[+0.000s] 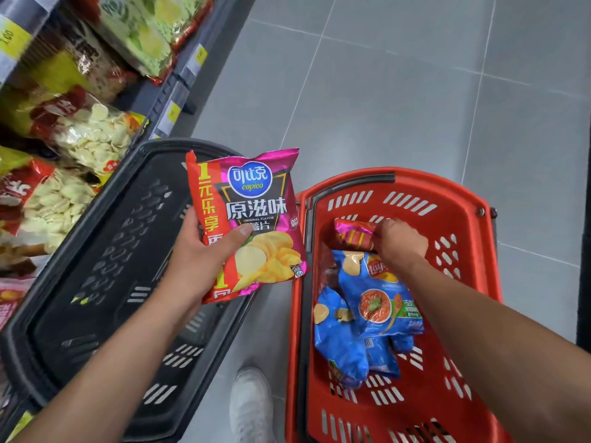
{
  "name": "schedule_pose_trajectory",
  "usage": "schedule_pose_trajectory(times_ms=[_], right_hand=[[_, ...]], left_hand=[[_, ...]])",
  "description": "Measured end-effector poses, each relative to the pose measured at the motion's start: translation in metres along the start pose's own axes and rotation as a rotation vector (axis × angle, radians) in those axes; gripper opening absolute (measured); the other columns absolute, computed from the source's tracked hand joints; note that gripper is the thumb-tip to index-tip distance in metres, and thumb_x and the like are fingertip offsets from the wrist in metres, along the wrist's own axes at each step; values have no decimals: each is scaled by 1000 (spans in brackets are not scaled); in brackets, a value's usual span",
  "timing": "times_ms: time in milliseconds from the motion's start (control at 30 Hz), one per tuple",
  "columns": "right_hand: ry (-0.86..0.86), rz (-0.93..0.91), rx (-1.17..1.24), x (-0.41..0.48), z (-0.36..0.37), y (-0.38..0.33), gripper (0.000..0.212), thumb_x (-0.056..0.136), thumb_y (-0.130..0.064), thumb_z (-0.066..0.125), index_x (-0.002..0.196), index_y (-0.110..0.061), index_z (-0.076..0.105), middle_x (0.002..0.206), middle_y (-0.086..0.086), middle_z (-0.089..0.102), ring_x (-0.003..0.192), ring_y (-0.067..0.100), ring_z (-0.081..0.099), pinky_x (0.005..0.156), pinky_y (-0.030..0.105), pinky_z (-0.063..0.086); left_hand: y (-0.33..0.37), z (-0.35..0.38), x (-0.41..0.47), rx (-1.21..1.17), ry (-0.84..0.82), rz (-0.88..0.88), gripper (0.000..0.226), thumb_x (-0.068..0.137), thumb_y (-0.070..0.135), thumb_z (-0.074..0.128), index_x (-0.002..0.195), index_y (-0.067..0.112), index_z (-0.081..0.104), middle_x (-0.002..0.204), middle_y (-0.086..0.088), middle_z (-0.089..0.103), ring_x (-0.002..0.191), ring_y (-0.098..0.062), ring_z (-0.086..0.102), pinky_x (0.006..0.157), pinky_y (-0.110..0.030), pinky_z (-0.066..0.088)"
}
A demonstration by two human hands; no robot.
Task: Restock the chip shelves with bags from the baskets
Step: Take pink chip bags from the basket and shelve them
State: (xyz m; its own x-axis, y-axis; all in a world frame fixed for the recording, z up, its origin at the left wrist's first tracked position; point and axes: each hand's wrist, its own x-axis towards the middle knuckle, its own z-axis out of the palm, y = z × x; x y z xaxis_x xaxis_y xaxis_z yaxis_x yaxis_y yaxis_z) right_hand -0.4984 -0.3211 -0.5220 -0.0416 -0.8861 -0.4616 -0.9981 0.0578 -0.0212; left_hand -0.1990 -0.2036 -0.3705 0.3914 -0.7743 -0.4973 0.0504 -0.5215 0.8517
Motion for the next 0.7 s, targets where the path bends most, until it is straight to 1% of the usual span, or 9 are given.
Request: schedule_pose_trajectory(times_ms=[100, 167, 333, 433, 500, 567, 633, 667, 700], right_hand=[[29, -34, -16, -2, -1, 2, 4, 93, -23, 63, 97, -21, 65, 93, 0, 67, 83, 27, 69, 74, 37, 56], [47, -53, -7, -9, -6, 5, 5, 94, -21, 61, 94, -21, 66, 90, -1, 68, 80, 26, 69, 73, 40, 60], [90, -115, 13, -41, -47, 20, 10, 94, -29, 62, 97, -23, 70, 95, -1, 71, 84, 26, 71, 68, 35, 54], [145, -149, 15, -78, -95, 25, 16, 93, -31, 60, 92, -19, 71, 92, 2, 71, 89, 27, 66, 65, 33, 48], [169, -127, 61, -107, -130, 28, 21, 90, -32, 58, 86, -16, 72, 90, 5, 71, 91, 30, 64, 66, 36, 49], [174, -55, 222, -134, -168, 31, 20, 87, -29, 59, 79, -14, 70, 88, 6, 70, 89, 30, 64, 70, 36, 51], [97, 46, 499, -159, -208, 32, 16, 89, -22, 62, 77, -13, 67, 80, 2, 66, 79, 24, 60, 67, 31, 40], [43, 96, 637, -172, -228, 34, 15, 90, -18, 64, 76, -13, 64, 75, 0, 63, 73, 20, 57, 65, 30, 35], [9, 136, 773, -185, -249, 35, 18, 90, -16, 66, 74, -15, 60, 71, -1, 61, 69, 18, 56, 64, 31, 36]], left_hand=[[-1, 2, -1, 6, -5, -6, 44, 88, 20, 81, 125, 30, 59, 108, 5, 79, 91, -19, 79, 72, -38, 64], [2, 3, -5, 17, -3, -6, 46, 87, 20, 81, 127, 28, 59, 109, 4, 79, 91, -19, 79, 72, -38, 64], [26, 4, -28, 43, 4, 0, 40, 87, 18, 81, 119, 31, 60, 102, 10, 79, 86, -13, 78, 67, -31, 62], [53, 0, -47, 59, 6, -19, 43, 86, 21, 84, 121, 30, 61, 103, 7, 79, 88, -17, 78, 73, -39, 62], [75, -2, -62, 59, -2, -33, 44, 84, 23, 86, 120, 30, 61, 104, 6, 79, 89, -19, 79, 76, -43, 63], [101, -4, -78, 64, -11, -41, 44, 84, 23, 86, 119, 30, 61, 104, 5, 79, 90, -21, 79, 77, -46, 63], [129, -7, -95, 79, -24, -38, 46, 83, 21, 88, 120, 28, 62, 106, 3, 79, 92, -22, 78, 82, -50, 63], [145, -8, -104, 87, -28, -37, 47, 83, 21, 88, 121, 27, 62, 107, 2, 79, 92, -22, 78, 84, -52, 63], [161, -10, -114, 91, -35, -36, 47, 82, 20, 89, 121, 27, 62, 107, 2, 79, 93, -22, 78, 86, -53, 63]])
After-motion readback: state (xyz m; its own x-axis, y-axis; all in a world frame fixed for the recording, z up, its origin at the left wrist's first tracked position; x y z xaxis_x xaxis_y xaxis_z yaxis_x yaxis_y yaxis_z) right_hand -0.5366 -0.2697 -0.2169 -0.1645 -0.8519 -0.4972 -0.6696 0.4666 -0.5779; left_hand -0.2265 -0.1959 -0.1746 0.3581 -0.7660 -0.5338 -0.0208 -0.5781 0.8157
